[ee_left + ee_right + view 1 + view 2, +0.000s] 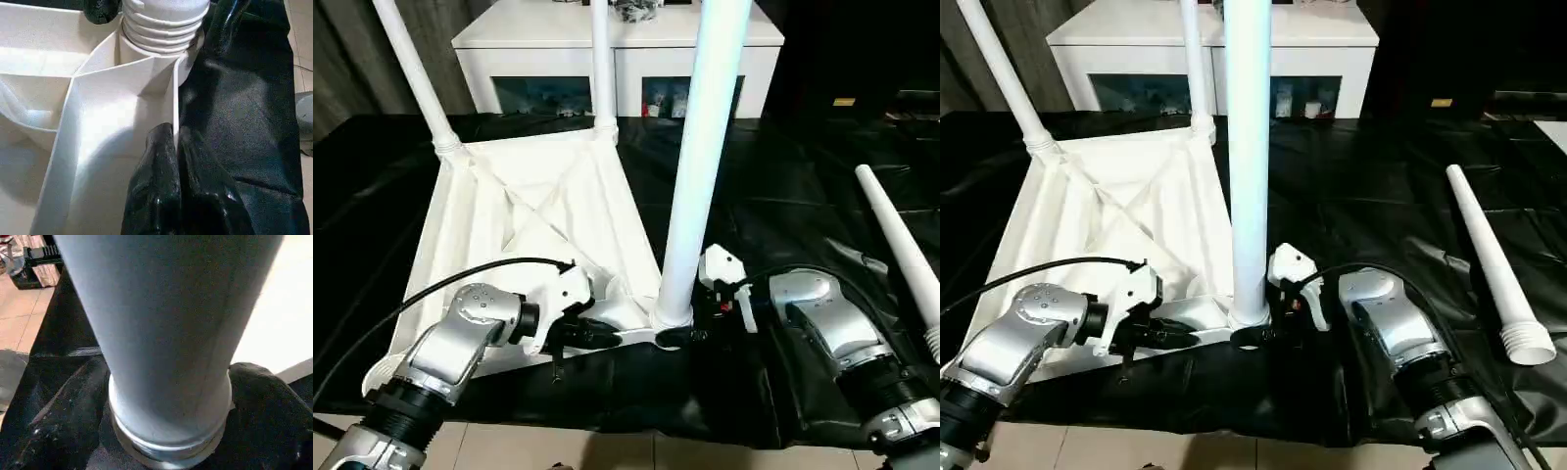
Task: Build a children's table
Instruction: Rotate leg to tighten
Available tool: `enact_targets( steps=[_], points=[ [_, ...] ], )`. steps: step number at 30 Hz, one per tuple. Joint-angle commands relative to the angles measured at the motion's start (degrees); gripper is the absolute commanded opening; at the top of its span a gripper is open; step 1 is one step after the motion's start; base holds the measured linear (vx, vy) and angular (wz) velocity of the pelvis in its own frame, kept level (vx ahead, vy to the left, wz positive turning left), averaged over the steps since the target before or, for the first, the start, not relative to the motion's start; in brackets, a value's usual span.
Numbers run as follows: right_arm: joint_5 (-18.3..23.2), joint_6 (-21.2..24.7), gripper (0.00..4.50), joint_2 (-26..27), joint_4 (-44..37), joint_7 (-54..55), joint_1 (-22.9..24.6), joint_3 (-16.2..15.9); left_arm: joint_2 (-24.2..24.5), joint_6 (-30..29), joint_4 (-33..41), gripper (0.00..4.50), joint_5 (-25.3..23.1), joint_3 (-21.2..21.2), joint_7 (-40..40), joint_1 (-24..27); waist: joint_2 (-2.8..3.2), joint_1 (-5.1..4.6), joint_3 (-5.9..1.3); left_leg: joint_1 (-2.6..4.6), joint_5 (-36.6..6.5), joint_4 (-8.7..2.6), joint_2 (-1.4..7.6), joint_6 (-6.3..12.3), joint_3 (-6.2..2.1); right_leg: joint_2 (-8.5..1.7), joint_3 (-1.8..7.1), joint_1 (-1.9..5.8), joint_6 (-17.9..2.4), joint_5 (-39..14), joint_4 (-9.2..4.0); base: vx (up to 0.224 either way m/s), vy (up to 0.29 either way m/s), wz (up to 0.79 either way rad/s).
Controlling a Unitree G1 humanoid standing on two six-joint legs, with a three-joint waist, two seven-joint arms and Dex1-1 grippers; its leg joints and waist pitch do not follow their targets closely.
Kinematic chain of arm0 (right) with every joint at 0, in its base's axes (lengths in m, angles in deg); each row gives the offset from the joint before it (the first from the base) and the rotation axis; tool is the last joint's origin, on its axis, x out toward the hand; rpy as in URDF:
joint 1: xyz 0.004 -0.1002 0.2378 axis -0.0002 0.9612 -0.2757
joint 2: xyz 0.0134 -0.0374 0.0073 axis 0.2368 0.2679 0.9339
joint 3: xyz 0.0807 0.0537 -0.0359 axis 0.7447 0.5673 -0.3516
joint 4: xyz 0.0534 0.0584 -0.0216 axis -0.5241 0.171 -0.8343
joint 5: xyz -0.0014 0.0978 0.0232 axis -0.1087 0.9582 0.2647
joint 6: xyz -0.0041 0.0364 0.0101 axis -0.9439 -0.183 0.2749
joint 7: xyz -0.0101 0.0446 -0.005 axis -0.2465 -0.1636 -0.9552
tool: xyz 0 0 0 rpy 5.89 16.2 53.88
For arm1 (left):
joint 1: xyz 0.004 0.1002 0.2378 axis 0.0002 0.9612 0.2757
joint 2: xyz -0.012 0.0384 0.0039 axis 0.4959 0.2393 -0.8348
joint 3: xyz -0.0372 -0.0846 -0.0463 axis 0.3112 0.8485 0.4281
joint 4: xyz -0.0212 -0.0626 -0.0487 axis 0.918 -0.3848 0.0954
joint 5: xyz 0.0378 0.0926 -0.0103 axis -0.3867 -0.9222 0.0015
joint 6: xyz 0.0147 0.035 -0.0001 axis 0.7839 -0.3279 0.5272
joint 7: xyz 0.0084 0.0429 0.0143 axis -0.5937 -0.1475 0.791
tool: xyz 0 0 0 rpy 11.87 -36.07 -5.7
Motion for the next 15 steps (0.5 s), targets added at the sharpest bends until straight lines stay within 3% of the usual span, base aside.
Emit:
enact_targets(
  steps=[1, 13, 15],
  points=[
    [0.4, 0.5, 3.66, 0.7, -0.2, 0.4, -0.8, 0.3, -0.1, 0.9, 2.4, 0.0, 1.6, -0.5, -2.2, -0.9, -0.28, -0.36, -3.77, 0.54, -10.8, -4.15, 1.11, 2.99, -0.08, -2.1, 2.0, 3.12, -14.2, -9.4, -3.23, 0.0, 0.0, 0.0],
    [1.0, 1.2, 2.75, 1.8, -0.7, 1.5, 0.5, 0.8, 0.0, 0.7, 2.4, 0.0, 1.5, -0.9, -2.5, -0.6, 0.02, -0.39, -3.8, 0.59, -11.4, -4.13, 1.08, 2.63, -0.11, -2.08, 1.96, 3.2, -14.4, -9.2, -3.23, 0.0, 0.0, 0.0],
    [-1.3, -0.4, 2.73, 3.7, 2.3, 7.7, -0.2, 1.6, -0.7, 0.9, 1.0, 0.0, 0.2, -1.0, -0.4, -0.8, 0.09, -0.67, -3.67, 0.51, -11.8, -4.19, 0.97, 2.07, -0.14, -2.12, 1.96, 3.09, -14.2, -9.9, -3.37, 0.0, 0.0, 0.0]
  ],
)
